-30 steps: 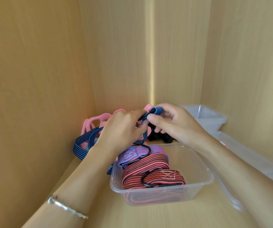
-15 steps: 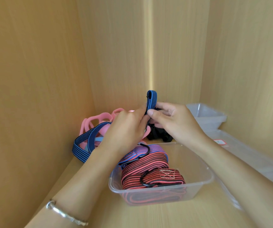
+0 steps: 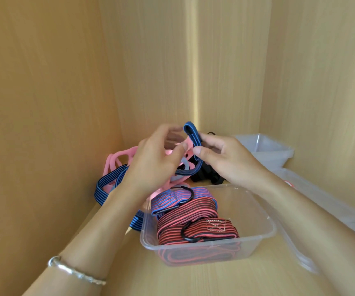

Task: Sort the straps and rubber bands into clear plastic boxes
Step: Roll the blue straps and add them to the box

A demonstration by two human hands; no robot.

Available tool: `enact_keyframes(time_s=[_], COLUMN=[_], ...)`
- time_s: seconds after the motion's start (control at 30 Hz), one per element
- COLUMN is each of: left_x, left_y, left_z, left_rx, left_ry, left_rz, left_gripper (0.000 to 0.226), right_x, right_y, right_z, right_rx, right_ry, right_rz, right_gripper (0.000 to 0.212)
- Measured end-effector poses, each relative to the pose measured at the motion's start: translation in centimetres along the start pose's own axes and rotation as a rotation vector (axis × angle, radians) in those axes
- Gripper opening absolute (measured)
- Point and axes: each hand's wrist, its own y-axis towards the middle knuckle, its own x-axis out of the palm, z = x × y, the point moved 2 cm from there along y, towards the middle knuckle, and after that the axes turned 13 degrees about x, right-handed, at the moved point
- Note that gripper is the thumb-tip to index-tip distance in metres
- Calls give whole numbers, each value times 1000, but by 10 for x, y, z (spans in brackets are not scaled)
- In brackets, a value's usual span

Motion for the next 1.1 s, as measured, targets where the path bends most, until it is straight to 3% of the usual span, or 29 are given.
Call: enact_keyframes(time_s=[0.07, 0.13, 0.2, 0.33, 0.5, 0.67, 0.8, 0.9, 1.1], left_x=[-6, -8, -9, -13, -14, -8, -5, -5, 0], left_y=[1, 0, -1, -1, -5, -6, -7, -8, -10], left_z=[-2, -3, -7, -9, -6, -2, -2, 0, -11], left_rx=[48, 156, 258, 244, 110, 75, 109, 71, 13], left_ry=[-54, 15, 153, 256, 301, 324, 236, 148, 84], left_rz=[-12, -139, -189, -51, 55, 107, 58, 44, -128], left_gripper=[52, 60, 44, 25, 24, 28, 29, 26, 33], right_x=[1, 1, 2, 6, 5, 2, 0, 2, 2], right_y=[-1, -2, -2, -2, 1, 0, 2, 1, 1], right_z=[0, 1, 1, -3, 1, 1, 4, 5, 5], right_rx=[-5, -15, -15, -13, 2, -22, 40, 102, 218], right_ry=[-113, -196, -262, -215, -197, -196, -223, -106, 455], right_rz=[-38, -52, -53, -59, 2, 214, 278, 240, 95], right_gripper=[39, 37, 31, 38, 43, 22, 35, 53, 42])
